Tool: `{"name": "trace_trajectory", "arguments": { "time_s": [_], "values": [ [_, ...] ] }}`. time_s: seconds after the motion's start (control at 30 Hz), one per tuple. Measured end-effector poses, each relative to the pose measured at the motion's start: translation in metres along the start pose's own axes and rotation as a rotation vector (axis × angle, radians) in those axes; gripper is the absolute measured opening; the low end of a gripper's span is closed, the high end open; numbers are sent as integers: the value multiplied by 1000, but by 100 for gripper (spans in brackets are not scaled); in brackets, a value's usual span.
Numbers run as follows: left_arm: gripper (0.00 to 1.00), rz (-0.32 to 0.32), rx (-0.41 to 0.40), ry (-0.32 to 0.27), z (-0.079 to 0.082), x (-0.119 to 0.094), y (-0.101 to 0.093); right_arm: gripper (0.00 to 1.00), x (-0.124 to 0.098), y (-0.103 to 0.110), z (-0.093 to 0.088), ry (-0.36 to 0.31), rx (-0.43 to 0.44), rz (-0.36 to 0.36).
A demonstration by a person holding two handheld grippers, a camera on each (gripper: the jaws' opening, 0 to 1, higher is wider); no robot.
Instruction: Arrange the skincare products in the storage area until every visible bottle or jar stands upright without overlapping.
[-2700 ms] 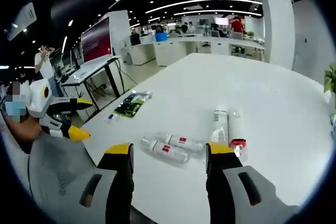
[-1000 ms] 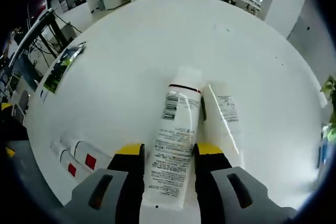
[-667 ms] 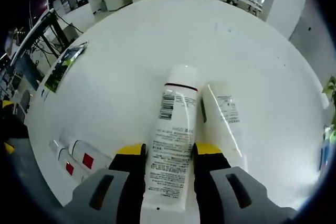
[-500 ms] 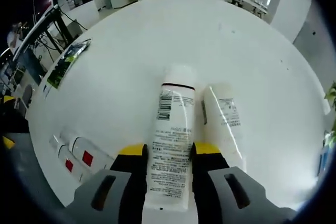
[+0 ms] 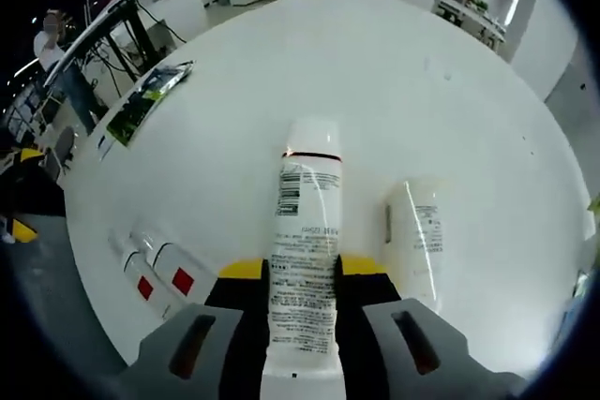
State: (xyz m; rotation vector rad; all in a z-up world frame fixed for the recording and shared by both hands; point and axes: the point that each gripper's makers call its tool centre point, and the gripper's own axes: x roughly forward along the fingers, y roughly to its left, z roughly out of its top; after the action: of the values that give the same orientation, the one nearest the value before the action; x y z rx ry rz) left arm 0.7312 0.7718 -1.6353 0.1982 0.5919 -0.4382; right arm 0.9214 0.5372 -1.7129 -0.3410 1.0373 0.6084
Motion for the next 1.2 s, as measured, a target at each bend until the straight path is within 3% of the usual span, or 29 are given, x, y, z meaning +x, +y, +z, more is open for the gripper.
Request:
{"name": "trace_trajectory", "arguments": {
  "time_s": [0.17, 0.47, 0.57, 0.63, 0.93, 1.1, 1.2],
  "values": [
    [60, 4, -3, -9, 2, -1, 1, 22, -18, 4, 17, -53, -37, 3],
    [60, 7, -1, -14, 2, -1, 2, 23, -42, 17, 23, -127, -83, 33],
    [60, 7, 3, -14, 2, -1, 2, 24, -55, 38, 21, -163, -103, 84],
    [60, 9, 4, -16, 2, -1, 2, 24, -61, 52, 19, -185, -46, 123],
    [60, 7, 11, -12, 2, -1, 1, 24, -79, 119, -9, -199, -126, 194],
    [60, 11, 12, 1, 0, 0, 2, 24, -90, 141, -17, -234, -129, 227],
    [60, 11, 24, 2, 0, 0, 1, 24, -91, 154, -27, -216, -165, 242]
  ]
}}
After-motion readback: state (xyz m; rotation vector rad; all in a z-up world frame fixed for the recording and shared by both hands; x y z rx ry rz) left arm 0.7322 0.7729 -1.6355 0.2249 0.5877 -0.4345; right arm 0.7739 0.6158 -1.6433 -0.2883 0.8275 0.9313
